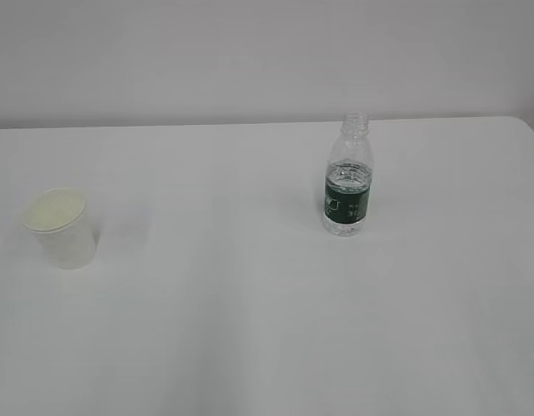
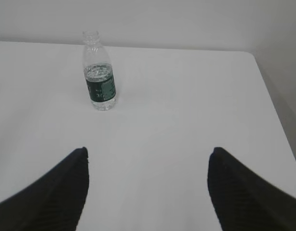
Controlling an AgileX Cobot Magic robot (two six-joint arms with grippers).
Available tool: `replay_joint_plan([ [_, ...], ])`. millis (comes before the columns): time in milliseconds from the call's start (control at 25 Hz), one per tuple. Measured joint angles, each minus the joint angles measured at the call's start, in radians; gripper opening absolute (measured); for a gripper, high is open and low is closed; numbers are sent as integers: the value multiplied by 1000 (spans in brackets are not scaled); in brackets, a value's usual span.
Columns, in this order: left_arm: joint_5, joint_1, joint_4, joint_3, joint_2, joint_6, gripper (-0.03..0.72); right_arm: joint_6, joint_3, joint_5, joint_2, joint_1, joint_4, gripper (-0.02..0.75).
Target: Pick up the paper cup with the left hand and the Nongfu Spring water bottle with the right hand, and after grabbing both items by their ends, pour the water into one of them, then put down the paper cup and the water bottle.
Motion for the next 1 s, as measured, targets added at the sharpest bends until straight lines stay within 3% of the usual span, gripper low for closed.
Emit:
replay_joint_plan([
  [760, -111, -11, -12, -2, 25, 8, 515, -26, 0, -64, 0, 0, 12, 579],
  [1000, -147, -11, -12, -2, 130, 8, 513, -29, 0, -93, 0, 0, 8, 575],
])
